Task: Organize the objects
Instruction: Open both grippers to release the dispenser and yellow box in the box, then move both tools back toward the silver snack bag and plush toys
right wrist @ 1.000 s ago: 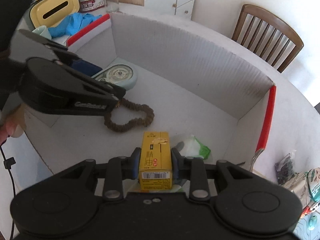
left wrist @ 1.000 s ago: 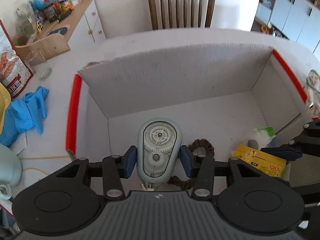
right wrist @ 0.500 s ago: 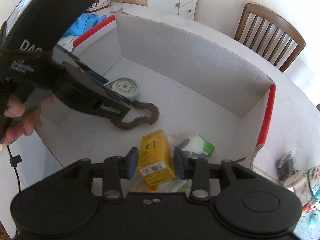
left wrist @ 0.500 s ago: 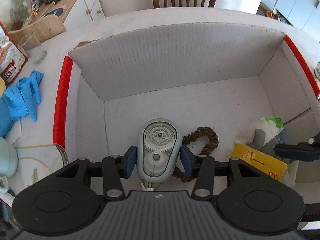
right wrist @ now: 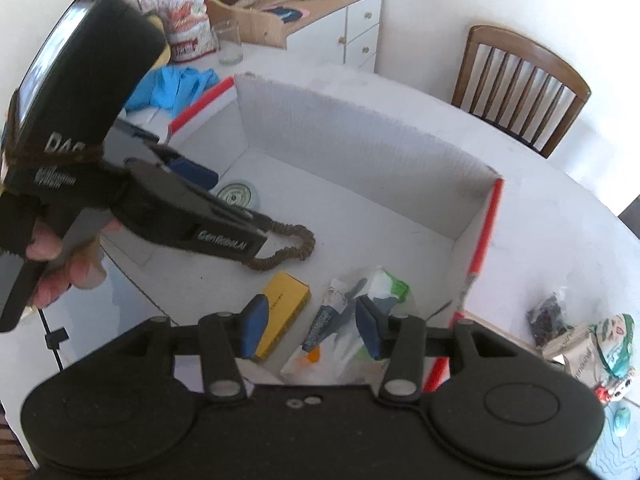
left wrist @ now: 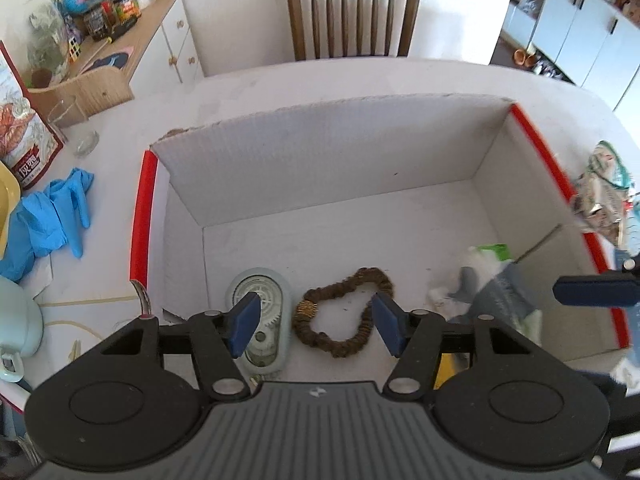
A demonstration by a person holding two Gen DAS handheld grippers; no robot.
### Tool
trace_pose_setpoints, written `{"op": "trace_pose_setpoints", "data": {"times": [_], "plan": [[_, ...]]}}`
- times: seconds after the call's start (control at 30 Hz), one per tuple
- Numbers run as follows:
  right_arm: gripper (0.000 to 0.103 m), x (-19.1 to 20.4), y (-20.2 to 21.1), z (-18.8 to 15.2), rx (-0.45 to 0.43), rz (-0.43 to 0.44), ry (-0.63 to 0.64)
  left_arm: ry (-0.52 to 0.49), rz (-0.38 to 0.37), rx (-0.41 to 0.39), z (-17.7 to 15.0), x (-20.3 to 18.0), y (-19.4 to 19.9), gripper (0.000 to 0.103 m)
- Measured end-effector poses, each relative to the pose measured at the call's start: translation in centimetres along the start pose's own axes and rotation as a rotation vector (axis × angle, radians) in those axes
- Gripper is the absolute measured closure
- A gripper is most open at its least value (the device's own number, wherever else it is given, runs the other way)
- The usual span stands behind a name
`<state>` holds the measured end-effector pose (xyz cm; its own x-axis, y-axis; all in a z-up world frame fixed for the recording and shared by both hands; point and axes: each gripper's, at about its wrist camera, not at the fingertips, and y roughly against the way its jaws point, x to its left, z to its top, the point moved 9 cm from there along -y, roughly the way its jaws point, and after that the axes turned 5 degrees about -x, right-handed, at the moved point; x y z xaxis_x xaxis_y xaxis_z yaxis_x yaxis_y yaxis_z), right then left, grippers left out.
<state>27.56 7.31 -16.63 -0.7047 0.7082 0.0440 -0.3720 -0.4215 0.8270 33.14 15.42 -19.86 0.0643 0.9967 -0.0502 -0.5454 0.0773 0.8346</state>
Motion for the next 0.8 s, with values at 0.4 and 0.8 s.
{"op": "trace_pose_setpoints", "data": {"times": [0.4, 0.8], "plan": [[0.048, -1.3, 5.0, -0.1, -0.096, -0.002, -0.085, 0.01, -0.044, -0.143, 0.7, -1.6, 6.2, 0.042], [0.031, -3.5, 10.7, -1.1, -0.227, 0.009, -0.183, 0.009, -0.079, -0.253, 0.8, -4.4, 12.2, 0.032]]}}
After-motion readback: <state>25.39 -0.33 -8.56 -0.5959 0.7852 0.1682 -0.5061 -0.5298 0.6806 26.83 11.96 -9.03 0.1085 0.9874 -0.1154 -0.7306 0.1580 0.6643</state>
